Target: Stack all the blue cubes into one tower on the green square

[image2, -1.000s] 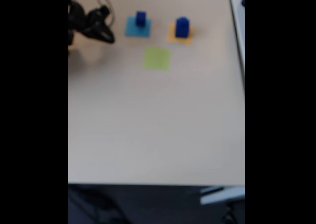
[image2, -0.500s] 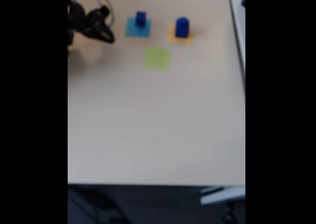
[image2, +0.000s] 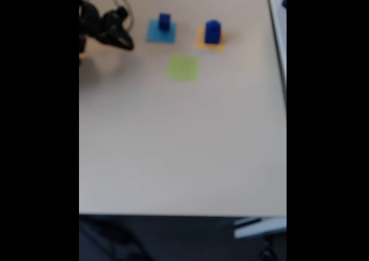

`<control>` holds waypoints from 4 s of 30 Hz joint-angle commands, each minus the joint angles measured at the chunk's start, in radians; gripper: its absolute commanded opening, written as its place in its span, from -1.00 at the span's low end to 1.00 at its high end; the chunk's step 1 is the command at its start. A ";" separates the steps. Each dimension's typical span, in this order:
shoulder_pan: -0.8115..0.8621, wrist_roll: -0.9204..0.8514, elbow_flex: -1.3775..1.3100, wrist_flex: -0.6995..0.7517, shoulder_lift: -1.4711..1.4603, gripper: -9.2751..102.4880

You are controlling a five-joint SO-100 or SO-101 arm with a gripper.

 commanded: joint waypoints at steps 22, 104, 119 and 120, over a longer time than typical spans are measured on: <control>0.008 0.011 0.006 0.008 0.026 -0.83; -0.123 1.370 0.008 -0.161 -0.138 -0.83; -0.152 1.384 0.008 -0.426 -0.446 -0.83; -0.152 1.384 0.008 -0.453 -0.476 -0.83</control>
